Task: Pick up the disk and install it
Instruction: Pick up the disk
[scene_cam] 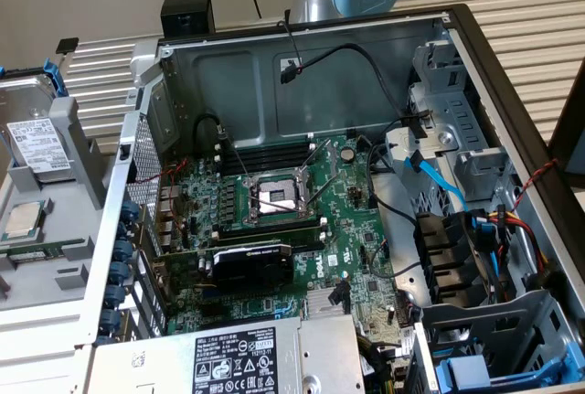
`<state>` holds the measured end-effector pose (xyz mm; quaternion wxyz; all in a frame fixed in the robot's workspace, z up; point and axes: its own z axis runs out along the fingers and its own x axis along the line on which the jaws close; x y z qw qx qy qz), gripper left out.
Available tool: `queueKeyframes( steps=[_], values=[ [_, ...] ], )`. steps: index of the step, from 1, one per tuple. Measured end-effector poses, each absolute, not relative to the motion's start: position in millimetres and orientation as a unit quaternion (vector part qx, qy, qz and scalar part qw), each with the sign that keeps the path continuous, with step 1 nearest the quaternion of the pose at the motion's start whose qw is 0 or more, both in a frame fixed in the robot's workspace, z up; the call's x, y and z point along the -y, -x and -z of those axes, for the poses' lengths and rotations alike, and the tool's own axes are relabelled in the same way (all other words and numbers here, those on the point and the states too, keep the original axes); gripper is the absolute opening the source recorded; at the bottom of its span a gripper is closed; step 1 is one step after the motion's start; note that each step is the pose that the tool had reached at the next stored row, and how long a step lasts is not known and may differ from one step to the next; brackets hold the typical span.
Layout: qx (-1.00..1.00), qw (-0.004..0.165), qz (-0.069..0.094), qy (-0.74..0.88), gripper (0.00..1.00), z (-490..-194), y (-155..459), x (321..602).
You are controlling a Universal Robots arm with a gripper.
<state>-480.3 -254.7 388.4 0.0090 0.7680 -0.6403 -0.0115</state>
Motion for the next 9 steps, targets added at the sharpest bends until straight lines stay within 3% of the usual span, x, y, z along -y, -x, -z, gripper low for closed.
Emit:
queueKeyframes(
  steps=[1, 4, 5, 6, 7, 9],
  values=[
    [0.640, 0.009, 0.011, -0.768, 0.30, -388.4, 480.3, 254.7],
    [0.640, 0.009, 0.011, -0.768, 0.36, -388.4, 480.3, 254.8],
    [0.640, 0.009, 0.011, -0.768, 0.45, -388.5, 480.3, 254.8],
    [0.640, 0.009, 0.011, -0.768, 0.45, -388.5, 480.3, 254.8],
    [0.640, 0.009, 0.012, -0.768, 0.52, -388.4, 480.3, 254.9],
    [0.640, 0.009, 0.011, -0.768, 0.52, -387.8, 480.3, 254.9]
  ],
)
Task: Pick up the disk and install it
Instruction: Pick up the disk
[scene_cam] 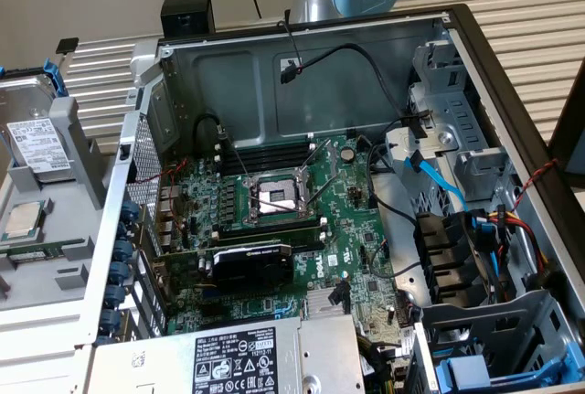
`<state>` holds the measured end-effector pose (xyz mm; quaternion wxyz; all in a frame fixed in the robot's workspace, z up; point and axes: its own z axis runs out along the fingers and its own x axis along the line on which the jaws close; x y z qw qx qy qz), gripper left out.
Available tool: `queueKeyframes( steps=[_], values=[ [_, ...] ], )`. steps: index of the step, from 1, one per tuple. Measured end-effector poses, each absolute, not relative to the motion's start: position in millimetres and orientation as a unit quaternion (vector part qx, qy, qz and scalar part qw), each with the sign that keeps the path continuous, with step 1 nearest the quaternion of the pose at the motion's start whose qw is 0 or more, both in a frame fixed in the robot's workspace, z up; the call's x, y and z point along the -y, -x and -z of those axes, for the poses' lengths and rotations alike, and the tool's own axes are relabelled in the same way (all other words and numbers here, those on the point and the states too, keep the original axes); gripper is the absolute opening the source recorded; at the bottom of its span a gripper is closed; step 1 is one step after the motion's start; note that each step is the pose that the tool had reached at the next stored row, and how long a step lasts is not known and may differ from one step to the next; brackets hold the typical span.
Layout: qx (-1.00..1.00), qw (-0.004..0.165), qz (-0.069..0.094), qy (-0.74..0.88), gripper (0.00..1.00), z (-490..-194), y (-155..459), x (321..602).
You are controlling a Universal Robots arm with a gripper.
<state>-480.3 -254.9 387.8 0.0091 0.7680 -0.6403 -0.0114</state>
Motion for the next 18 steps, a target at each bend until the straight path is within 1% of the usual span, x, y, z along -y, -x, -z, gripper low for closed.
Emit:
queueKeyframes(
  steps=[6, 7, 9, 10, 18],
  values=[
    [0.640, 0.010, 0.011, -0.768, 0.52, -387, 481, 255],
    [0.640, 0.010, 0.011, -0.768, 0.54, -387, 481, 255],
    [0.640, 0.011, 0.010, -0.768, 0.54, -386, 481, 255],
    [0.640, 0.012, 0.010, -0.768, 0.60, -386, 481, 255],
    [0.651, 0.013, 0.009, -0.759, 0.60, -376, 485, 255]
  ],
)
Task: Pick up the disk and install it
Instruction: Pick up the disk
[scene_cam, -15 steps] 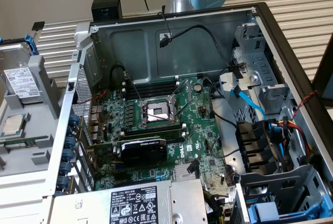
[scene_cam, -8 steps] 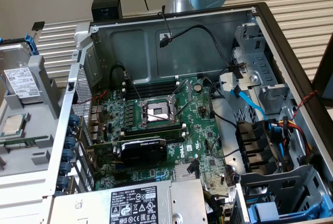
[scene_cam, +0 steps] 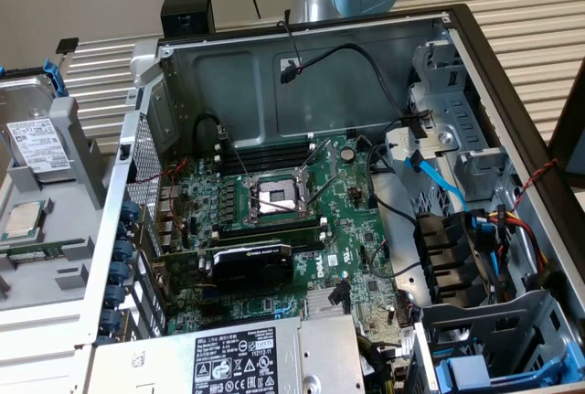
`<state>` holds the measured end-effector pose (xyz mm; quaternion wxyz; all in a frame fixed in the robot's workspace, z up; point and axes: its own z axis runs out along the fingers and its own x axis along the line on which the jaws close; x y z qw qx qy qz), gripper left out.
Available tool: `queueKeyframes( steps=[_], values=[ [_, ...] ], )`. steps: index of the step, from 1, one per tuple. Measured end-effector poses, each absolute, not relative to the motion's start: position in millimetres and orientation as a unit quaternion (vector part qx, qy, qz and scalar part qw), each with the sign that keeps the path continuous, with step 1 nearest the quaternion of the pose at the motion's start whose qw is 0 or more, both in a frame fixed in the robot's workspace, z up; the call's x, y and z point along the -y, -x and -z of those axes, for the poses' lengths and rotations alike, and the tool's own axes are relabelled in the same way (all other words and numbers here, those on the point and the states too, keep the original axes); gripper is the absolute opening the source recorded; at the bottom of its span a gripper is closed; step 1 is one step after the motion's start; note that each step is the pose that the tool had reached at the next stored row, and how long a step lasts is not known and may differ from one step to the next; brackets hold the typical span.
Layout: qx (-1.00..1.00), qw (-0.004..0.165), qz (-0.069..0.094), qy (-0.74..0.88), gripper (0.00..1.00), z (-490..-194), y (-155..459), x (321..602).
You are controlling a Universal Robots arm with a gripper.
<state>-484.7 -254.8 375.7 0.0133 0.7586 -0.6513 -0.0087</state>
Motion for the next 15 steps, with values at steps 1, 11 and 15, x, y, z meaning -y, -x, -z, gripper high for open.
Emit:
queueKeyframes(
  steps=[1, 11, 15],
  values=[
    [0.655, 0.013, 0.009, -0.756, 0.60, -374, 485, 255],
    [0.670, 0.013, 0.009, -0.742, 0.60, -361, 487, 255],
    [0.671, 0.013, 0.009, -0.742, 0.60, -354, 487, 255]
  ],
)
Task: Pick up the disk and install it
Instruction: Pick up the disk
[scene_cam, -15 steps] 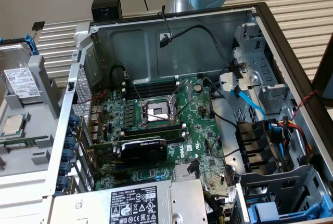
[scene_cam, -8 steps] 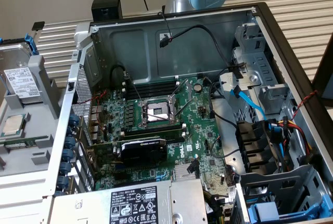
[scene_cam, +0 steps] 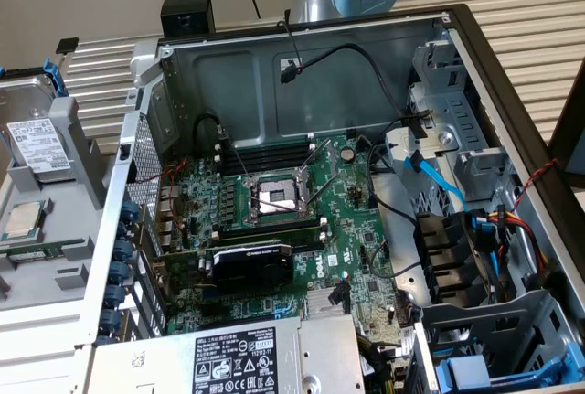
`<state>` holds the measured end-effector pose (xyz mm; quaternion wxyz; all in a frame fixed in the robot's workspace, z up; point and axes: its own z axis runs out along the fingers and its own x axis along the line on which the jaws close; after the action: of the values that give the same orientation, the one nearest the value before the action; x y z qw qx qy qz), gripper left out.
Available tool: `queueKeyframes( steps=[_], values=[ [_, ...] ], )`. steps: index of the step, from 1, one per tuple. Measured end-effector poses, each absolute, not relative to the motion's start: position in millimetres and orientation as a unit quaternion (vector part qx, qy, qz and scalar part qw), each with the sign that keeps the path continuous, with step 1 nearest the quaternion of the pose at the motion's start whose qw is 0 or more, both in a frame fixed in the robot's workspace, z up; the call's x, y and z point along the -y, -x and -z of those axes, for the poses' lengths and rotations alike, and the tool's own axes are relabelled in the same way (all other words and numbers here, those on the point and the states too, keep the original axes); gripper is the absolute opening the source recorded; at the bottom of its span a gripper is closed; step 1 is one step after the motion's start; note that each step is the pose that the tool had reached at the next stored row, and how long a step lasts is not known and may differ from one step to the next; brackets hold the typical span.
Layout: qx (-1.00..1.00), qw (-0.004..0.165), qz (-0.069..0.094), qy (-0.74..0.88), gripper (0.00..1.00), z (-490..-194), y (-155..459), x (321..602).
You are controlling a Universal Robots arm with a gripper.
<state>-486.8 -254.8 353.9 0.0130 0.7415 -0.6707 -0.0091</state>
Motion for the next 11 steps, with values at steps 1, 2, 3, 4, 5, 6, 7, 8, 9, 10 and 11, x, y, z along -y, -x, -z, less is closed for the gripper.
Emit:
queueKeyframes(
  steps=[1, 2, 3, 4, 5, 6, 7, 8, 9, 10, 11],
  values=[
    [0.671, 0.013, 0.009, -0.741, 0.60, -352, 487, 255],
    [0.671, 0.013, 0.009, -0.741, 0.60, -350, 487, 255],
    [0.671, 0.013, 0.009, -0.741, 0.60, -348, 487, 255],
    [0.672, 0.013, 0.009, -0.741, 0.60, -347, 487, 255],
    [0.672, 0.013, 0.009, -0.740, 0.60, -345, 487, 255],
    [0.673, 0.013, 0.009, -0.740, 0.60, -343, 487, 255],
    [0.673, 0.013, 0.009, -0.739, 0.60, -341, 487, 255],
    [0.673, 0.013, 0.009, -0.739, 0.60, -339, 487, 255],
    [0.674, 0.013, 0.009, -0.739, 0.60, -338, 487, 255],
    [0.674, 0.013, 0.009, -0.738, 0.60, -336, 487, 255],
    [0.675, 0.013, 0.009, -0.738, 0.60, -334, 487, 255]
  ],
)
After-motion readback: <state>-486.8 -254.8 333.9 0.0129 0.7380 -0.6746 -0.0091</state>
